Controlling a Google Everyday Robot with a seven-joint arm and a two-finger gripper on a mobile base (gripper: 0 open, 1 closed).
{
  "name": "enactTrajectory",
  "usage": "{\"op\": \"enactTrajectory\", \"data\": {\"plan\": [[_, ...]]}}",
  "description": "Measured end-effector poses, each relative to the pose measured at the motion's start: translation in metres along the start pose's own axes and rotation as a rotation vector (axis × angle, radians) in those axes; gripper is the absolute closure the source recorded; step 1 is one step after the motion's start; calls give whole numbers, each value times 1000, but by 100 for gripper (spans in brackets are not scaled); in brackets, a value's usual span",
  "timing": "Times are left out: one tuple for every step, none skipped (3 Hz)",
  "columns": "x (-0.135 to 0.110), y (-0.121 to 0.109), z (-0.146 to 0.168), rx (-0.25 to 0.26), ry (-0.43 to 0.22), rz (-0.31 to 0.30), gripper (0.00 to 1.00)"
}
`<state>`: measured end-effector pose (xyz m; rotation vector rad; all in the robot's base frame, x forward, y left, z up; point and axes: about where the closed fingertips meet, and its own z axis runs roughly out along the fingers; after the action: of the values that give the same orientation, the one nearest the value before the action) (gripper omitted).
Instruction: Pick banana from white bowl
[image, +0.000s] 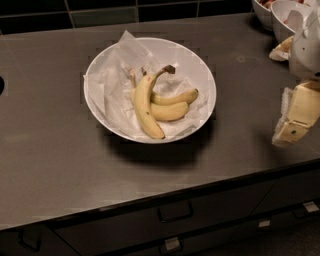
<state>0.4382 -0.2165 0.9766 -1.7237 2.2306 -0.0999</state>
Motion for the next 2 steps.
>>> {"op": "enactTrajectory", "data": {"plan": [[0,0,0,0,0,0,0],[-33,7,17,-29,-28,-62,0]]}}
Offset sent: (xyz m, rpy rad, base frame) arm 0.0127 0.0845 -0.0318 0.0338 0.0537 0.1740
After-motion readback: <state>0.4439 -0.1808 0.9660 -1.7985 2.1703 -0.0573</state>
